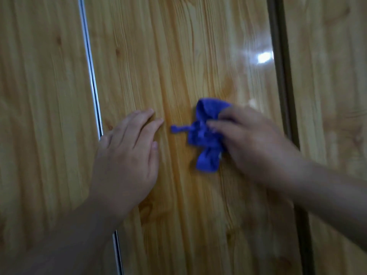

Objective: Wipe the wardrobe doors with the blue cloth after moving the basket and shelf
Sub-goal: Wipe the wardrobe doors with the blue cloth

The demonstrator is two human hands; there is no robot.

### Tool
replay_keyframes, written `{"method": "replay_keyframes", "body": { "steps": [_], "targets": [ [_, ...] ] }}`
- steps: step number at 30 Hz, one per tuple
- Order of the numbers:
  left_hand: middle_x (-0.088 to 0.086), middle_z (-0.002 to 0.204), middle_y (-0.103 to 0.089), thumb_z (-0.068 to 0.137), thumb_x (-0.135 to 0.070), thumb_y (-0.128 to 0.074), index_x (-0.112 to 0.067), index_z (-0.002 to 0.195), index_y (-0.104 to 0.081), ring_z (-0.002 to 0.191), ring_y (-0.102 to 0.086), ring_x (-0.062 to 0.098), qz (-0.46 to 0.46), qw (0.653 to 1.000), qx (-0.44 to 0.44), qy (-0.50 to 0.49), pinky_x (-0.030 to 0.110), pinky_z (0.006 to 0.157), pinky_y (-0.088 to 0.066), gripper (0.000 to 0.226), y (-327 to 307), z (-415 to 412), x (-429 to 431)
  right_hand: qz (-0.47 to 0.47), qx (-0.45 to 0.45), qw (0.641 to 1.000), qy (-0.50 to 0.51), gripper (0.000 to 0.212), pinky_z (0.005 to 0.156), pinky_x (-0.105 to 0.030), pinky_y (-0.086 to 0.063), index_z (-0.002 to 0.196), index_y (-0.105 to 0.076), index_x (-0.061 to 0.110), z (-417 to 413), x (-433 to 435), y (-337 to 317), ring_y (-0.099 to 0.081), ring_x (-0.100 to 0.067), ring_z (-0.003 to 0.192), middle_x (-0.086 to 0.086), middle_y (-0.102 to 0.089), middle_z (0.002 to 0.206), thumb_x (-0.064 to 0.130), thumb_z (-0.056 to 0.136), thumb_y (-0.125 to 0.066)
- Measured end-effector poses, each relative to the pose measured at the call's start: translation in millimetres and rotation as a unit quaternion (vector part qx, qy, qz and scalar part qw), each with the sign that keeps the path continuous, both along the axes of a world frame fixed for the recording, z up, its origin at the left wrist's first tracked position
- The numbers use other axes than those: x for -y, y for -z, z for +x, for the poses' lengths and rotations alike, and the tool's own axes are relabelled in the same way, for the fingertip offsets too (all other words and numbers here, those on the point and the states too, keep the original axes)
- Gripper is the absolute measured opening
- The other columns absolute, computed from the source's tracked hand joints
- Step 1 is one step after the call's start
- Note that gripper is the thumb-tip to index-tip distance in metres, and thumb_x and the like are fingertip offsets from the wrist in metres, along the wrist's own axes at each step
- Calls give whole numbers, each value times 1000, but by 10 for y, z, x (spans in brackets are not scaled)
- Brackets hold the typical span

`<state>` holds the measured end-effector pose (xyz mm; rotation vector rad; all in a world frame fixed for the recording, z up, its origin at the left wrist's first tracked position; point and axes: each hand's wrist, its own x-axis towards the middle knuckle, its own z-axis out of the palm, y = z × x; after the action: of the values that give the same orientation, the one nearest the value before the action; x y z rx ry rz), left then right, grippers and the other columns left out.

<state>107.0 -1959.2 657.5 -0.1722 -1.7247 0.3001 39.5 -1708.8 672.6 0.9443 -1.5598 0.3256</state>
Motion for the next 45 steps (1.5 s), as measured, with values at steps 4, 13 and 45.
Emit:
{"method": "replay_keyframes", "body": {
  "steps": [4,13,45],
  "targets": [
    [-2,154,-49,103,-25,-47,-22,146,-54,144,-47,20,0,1000,-14,3,49,105,-43,43,9,-19,4,-122,-31,989,78,34,95,-37,-47,124,-68,9,-24,-428,-778,-58,-32,109,-13,-60,121,15,94,-54],
    [-3,155,-49,104,-25,-45,-22,147,-53,147,-45,19,-5,1000,-28,3,46,107,-41,43,24,-51,11,-126,8,989,74,27,86,-26,-42,117,-67,11,8,-262,-256,-58,-22,102,-6,-57,119,15,91,-59],
    [4,146,-61,98,-22,-58,-18,136,-66,132,-59,30,-145,989,21,-10,47,98,-48,39,123,-65,-604,-171,68,982,31,32,91,-4,-37,125,-65,9,118,-667,-94,-50,-8,106,-7,-56,123,10,93,-62]
  ]
}}
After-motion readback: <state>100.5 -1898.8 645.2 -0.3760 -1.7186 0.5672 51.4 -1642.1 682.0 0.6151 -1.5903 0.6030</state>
